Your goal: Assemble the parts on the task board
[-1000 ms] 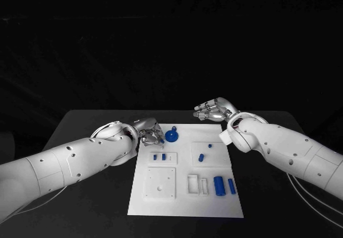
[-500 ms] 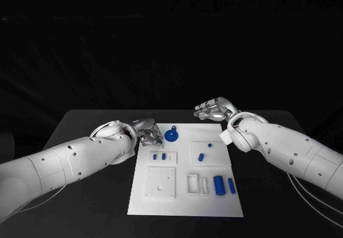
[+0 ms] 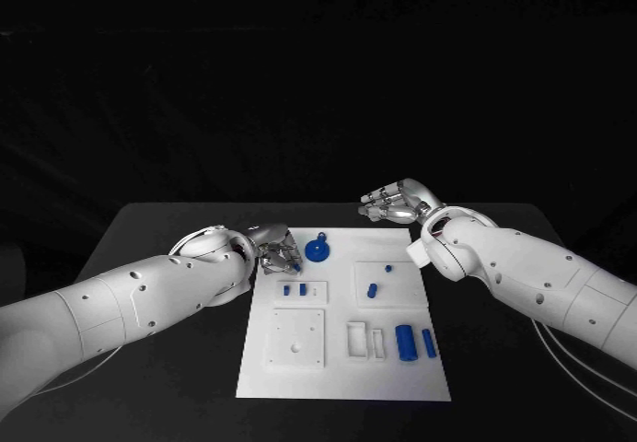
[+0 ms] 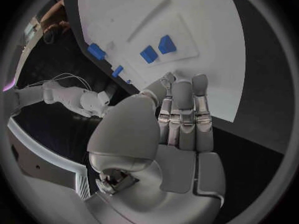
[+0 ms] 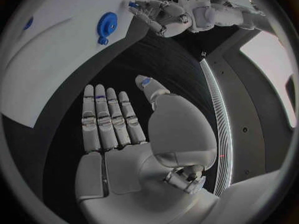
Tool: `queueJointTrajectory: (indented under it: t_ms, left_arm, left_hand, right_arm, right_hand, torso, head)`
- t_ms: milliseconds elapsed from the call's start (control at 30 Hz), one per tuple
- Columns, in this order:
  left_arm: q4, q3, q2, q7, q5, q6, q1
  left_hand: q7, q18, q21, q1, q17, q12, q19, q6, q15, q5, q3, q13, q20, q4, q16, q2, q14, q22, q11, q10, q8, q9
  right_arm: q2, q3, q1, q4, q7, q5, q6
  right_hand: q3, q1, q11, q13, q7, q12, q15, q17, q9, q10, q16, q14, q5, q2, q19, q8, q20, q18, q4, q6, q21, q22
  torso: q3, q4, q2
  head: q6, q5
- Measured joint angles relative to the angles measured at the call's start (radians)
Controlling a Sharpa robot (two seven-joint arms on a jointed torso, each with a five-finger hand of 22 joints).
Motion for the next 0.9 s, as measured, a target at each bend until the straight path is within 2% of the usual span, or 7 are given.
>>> queueJointTrajectory:
  t_ms: [633,900]
  left_arm:
    - [-0.005,0.000,0.007,-0.015,0.001,0.018,-0.001]
    - [-0.015,-0.010,0.018,-0.020,-0.001,0.017,-0.004]
  left_hand:
    - [0.003,0.000,0.000,0.000,0.000,0.000,0.000,-0.004,0.000,0.000,0.000,0.000,0.000,0.000,0.000,0.000,0.000,0.001,0.000,0.000,0.000,0.000]
    - [0.002,0.000,0.000,0.000,0.000,0.000,0.000,-0.005,0.000,0.000,0.000,0.000,0.000,0.000,0.000,0.000,0.000,0.001,-0.001,-0.002,0.000,0.000]
  right_arm:
    - [0.000,0.000,0.000,0.001,0.000,0.000,0.000]
    - [0.000,0.000,0.000,0.001,0.000,0.000,0.000]
  right_hand:
    - [0.000,0.000,0.000,0.000,0.000,0.000,0.000,0.000,0.000,0.000,0.000,0.000,0.000,0.000,0.000,0.000,0.000,0.000,0.000,0.000,0.000,0.000]
    - [0.000,0.000,0.000,0.000,0.000,0.000,0.000,0.000,0.000,0.000,0.000,0.000,0.000,0.000,0.000,0.000,0.000,0.000,0.000,0.000,0.000,0.000]
  torso:
    - [-0.0001,0.0000,0.000]
    - [0.0000,-0.0001,0.000]
  head:
    - [-0.001,-0.001]
    - [-0.001,-0.003]
